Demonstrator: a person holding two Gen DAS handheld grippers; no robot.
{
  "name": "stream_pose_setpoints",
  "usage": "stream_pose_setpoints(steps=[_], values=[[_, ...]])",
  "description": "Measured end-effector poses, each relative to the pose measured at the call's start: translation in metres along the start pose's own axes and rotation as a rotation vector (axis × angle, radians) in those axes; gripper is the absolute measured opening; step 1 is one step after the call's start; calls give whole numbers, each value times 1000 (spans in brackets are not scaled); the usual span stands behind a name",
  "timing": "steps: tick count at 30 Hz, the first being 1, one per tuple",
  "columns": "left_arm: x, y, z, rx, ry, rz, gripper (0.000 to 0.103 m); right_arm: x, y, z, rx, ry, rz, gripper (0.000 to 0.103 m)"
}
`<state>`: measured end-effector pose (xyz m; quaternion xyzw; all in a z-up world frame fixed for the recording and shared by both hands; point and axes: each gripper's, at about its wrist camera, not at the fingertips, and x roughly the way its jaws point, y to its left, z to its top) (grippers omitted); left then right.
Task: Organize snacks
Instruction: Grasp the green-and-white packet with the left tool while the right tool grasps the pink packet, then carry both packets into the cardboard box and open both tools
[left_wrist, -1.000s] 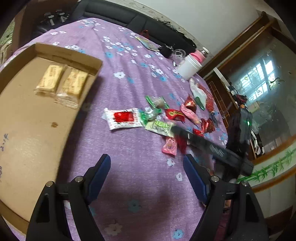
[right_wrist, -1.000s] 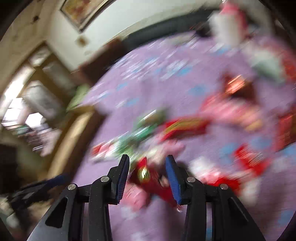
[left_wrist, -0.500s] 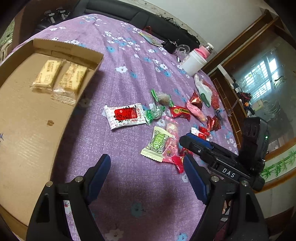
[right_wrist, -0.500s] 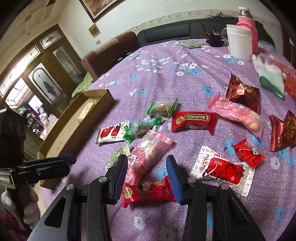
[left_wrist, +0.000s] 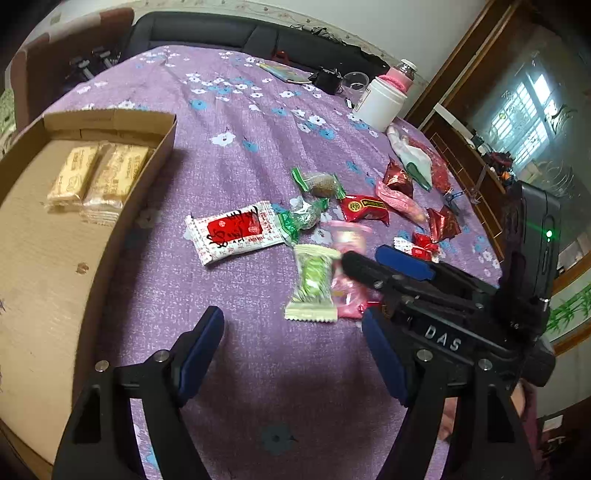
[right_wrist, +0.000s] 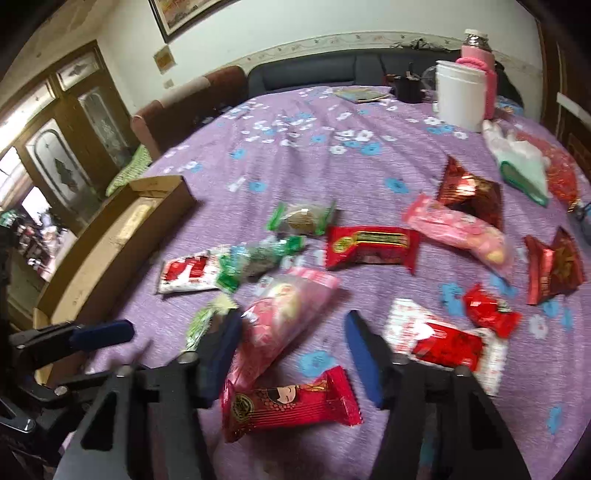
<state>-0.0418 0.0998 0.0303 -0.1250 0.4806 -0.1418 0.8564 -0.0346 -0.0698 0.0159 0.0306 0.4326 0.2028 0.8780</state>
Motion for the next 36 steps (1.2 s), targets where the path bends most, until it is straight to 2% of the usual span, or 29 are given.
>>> stream_pose_setpoints(steps=[2, 4, 6, 9, 10, 14, 15, 16, 17, 18, 19, 21, 24, 28, 31, 34, 36], values=[[0, -1, 0, 13, -1, 8, 75, -7, -5, 1, 7, -3, -61, 43], [5, -5, 3, 23, 9, 15, 61, -12, -9, 1, 10, -8, -114, 43], [10, -11, 5, 46, 24, 17, 54, -12, -14, 1, 20, 1, -114, 43], [22, -28, 12, 124, 11, 51, 54, -10, -30, 3, 93, 25, -17, 43], [26, -32, 14, 146, 12, 68, 54, -9, -41, 2, 151, 37, 49, 43], [51, -45, 19, 223, 21, 132, 53, -8, -69, 2, 284, 34, 183, 43], [53, -45, 19, 232, 13, 143, 51, -9, -75, 1, 311, 30, 203, 43], [54, -48, 19, 253, -2, 164, 43, -9, -78, 1, 321, 24, 209, 43], [55, -50, 17, 273, -13, 193, 37, -9, -76, 0, 320, 21, 205, 43], [55, -51, 16, 288, -19, 216, 22, -10, -75, 1, 310, 15, 195, 44], [55, -51, 16, 299, -25, 237, 19, -10, -72, 1, 296, 11, 183, 44], [52, -49, 14, 294, -26, 234, 19, -9, -64, 1, 269, 5, 165, 48], [39, -39, 12, 251, -30, 191, 19, -10, -57, 0, 241, -5, 163, 56], [8, -27, 5, 192, -71, 126, 19, -9, -56, -1, 225, -15, 151, 56], [-15, -17, -1, 158, -98, 87, 19, -8, -49, -1, 199, -13, 110, 56], [-34, -5, -9, 136, -114, 67, 19, -5, -30, 5, 165, 30, -22, 56], [-42, 1, -12, 126, -126, 61, 19, 0, -14, 7, 132, 52, -108, 62]])
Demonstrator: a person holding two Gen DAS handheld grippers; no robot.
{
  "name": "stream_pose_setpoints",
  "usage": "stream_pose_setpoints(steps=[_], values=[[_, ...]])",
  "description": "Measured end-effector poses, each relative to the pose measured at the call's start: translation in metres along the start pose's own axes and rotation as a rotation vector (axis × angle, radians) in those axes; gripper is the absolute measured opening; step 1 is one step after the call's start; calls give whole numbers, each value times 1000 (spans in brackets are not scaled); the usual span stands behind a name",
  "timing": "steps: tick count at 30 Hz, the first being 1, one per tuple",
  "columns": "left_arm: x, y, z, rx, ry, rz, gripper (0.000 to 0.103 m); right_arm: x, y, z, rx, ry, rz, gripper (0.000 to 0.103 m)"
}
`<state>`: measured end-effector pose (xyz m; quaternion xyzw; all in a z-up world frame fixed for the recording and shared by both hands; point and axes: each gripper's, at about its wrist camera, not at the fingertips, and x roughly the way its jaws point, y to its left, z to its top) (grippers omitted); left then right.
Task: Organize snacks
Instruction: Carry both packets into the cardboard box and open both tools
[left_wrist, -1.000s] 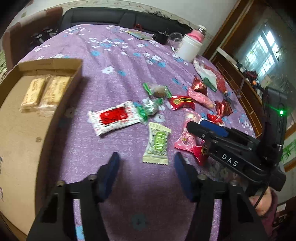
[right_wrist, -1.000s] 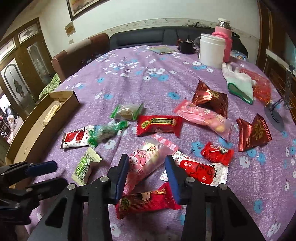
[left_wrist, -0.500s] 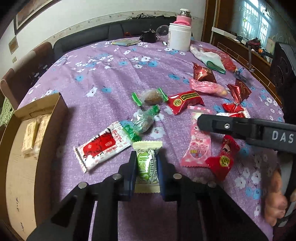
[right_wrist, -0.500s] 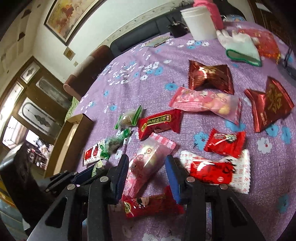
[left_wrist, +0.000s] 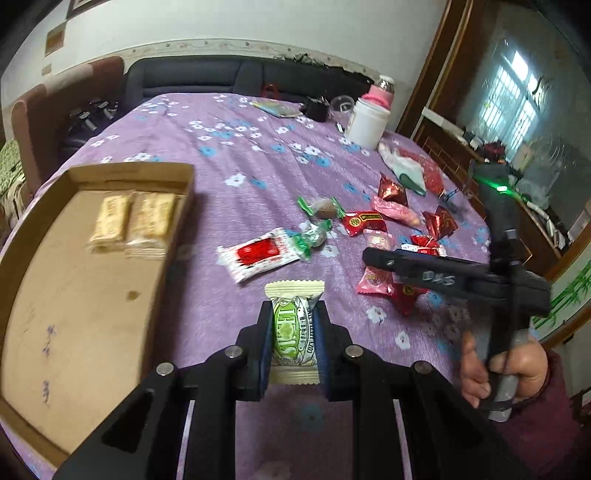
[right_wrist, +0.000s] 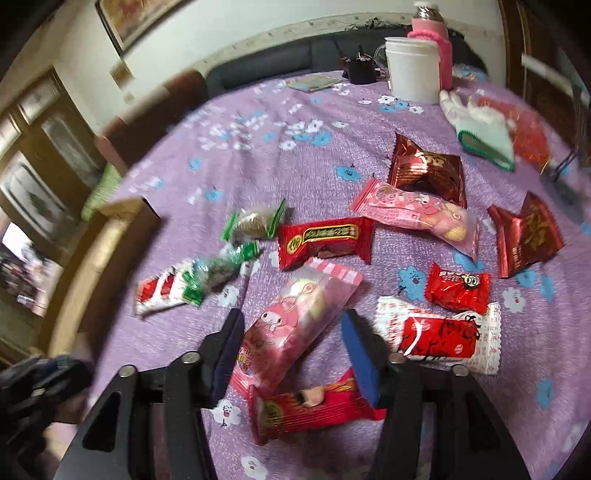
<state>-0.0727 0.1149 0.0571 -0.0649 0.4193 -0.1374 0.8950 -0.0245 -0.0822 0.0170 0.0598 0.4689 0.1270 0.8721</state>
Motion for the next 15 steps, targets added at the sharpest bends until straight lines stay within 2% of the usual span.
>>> stream_pose_setpoints(steps=[4, 6, 11, 15], values=[[-15, 16, -6, -32, -23, -15, 19, 11, 27, 3, -74, 29, -167, 61], [-25, 26, -9, -50, -40, -17, 19, 11, 32, 4, -91, 29, -195, 29], [-53, 63, -14, -124, -82, -18, 19, -1, 28, -3, -64, 20, -178, 28], [-68, 95, -14, -173, -102, 9, 19, -23, 30, -5, -33, -21, -110, 28]])
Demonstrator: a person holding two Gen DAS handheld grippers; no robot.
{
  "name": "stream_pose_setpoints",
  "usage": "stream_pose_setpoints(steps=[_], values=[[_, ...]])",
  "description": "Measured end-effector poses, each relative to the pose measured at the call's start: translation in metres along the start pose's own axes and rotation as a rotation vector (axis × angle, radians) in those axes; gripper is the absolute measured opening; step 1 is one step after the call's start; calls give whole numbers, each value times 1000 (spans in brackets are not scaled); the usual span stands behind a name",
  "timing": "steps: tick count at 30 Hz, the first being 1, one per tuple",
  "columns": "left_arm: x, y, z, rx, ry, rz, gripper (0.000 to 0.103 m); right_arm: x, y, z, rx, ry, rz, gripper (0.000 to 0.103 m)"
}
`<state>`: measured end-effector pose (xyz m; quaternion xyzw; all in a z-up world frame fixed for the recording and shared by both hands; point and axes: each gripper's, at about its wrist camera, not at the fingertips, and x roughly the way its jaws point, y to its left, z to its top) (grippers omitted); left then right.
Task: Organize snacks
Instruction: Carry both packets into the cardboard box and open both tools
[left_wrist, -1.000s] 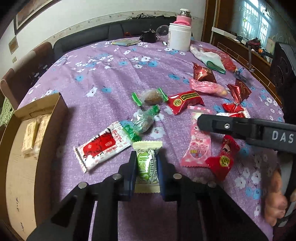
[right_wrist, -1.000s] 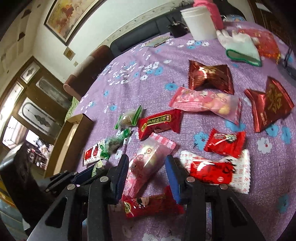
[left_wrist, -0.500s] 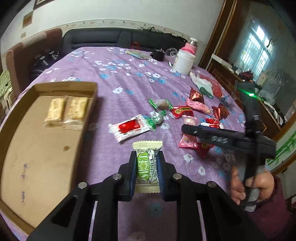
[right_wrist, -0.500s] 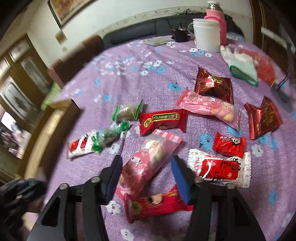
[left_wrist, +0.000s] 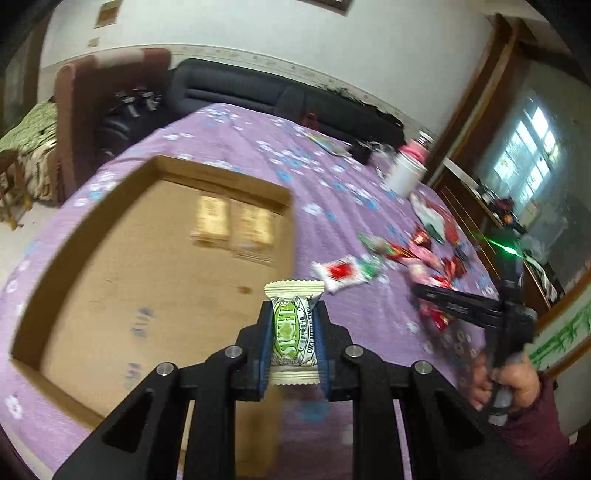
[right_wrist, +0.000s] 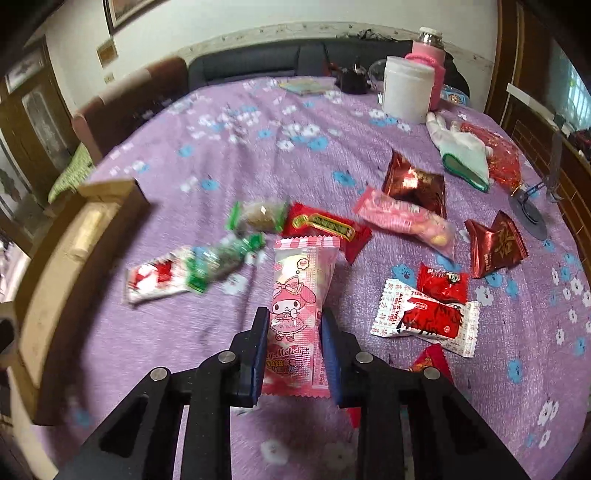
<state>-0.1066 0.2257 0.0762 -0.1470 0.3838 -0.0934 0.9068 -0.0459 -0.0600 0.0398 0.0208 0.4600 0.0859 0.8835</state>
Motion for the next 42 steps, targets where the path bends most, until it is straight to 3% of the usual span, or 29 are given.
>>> stream_pose_setpoints(steps=[6, 15, 21, 29, 30, 33, 39, 42], values=[[-9, 44, 28, -33, -7, 75, 20, -28, 27, 22, -8, -44, 133, 29], [29, 79, 78, -18, 58, 155, 20, -7, 131, 50, -99, 38, 332, 29], [79, 99, 101, -29, 140, 184, 20, 27, 189, 56, -160, 94, 366, 30], [109, 121, 112, -73, 171, 219, 20, 70, 225, 64, -165, 140, 389, 30], [110, 122, 113, -77, 169, 220, 22, 73, 228, 65, -160, 146, 396, 30], [105, 128, 117, -106, 157, 203, 45, 82, 236, 71, -154, 156, 406, 30], [71, 129, 122, -138, 92, 163, 49, 91, 248, 81, -144, 151, 415, 31], [40, 126, 121, -170, 14, 152, 60, 94, 253, 86, -131, 134, 436, 34]])
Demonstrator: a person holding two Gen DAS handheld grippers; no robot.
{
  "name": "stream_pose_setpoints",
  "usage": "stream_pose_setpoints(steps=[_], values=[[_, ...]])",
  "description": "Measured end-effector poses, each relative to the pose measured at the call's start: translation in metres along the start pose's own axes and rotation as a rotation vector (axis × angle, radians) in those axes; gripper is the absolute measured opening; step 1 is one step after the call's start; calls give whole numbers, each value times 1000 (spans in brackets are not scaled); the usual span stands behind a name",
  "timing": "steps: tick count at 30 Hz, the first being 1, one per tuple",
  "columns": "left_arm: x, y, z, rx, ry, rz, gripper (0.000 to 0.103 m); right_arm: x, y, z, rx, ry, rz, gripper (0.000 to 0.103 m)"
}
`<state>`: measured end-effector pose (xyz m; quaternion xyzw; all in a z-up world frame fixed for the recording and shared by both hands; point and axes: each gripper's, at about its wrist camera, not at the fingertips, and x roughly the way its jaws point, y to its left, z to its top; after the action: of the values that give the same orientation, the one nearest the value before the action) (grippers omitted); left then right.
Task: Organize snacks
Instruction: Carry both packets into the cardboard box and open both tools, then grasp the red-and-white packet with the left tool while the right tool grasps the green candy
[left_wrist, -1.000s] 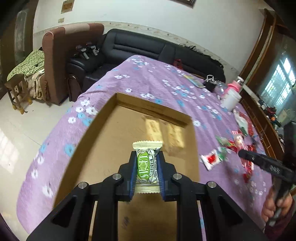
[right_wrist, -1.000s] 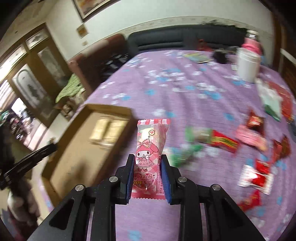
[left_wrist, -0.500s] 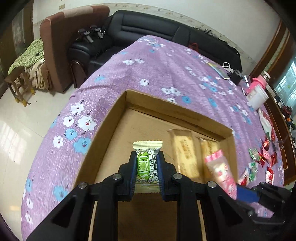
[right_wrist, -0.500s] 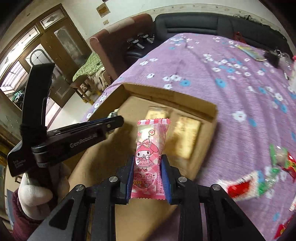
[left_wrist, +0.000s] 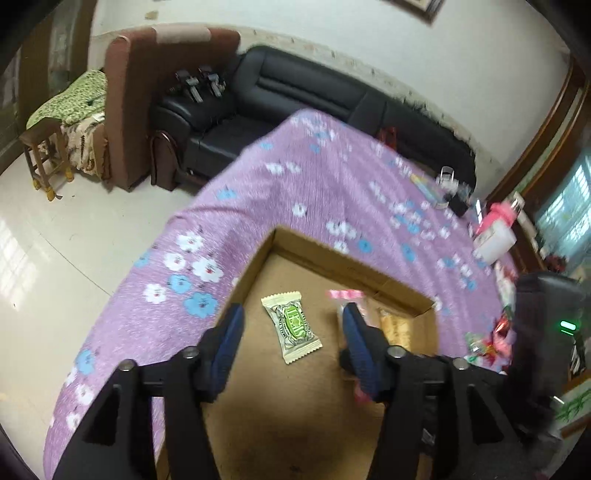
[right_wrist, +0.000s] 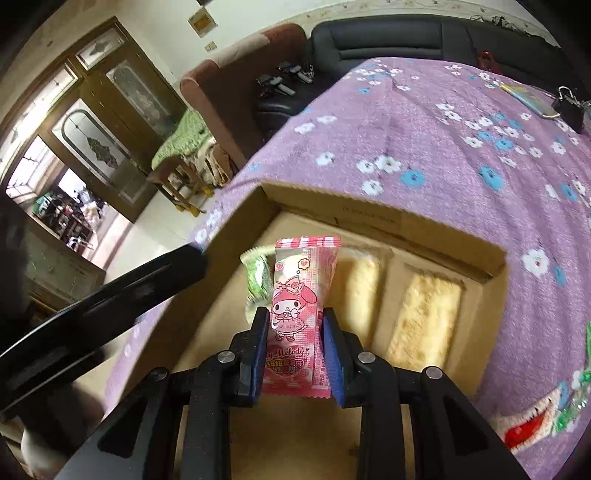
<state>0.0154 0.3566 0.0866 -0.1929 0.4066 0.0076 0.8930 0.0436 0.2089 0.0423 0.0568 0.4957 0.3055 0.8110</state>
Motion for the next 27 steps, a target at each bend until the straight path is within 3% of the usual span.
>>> stream_pose_setpoints(steps=[3, 5, 11, 18, 24, 27], values=[[-23, 0, -7, -22, -45, -17, 65, -2, 1, 2, -2, -22, -18, 49], [-35, -1, -13, -26, -59, -32, 66, -9, -2, 2, 4, -40, -4, 53], [-65, -11, -35, -27, -100, -61, 71, -53, -22, -12, 39, -100, -5, 58], [-79, -41, -66, -11, -102, -95, 74, -114, -63, -51, 75, -171, -25, 59], [-89, -75, -99, 20, -103, -127, 78, -170, -124, -91, 129, -240, -145, 62], [-86, -98, -115, 52, -79, -170, 78, -185, -154, -107, 178, -235, -204, 62]])
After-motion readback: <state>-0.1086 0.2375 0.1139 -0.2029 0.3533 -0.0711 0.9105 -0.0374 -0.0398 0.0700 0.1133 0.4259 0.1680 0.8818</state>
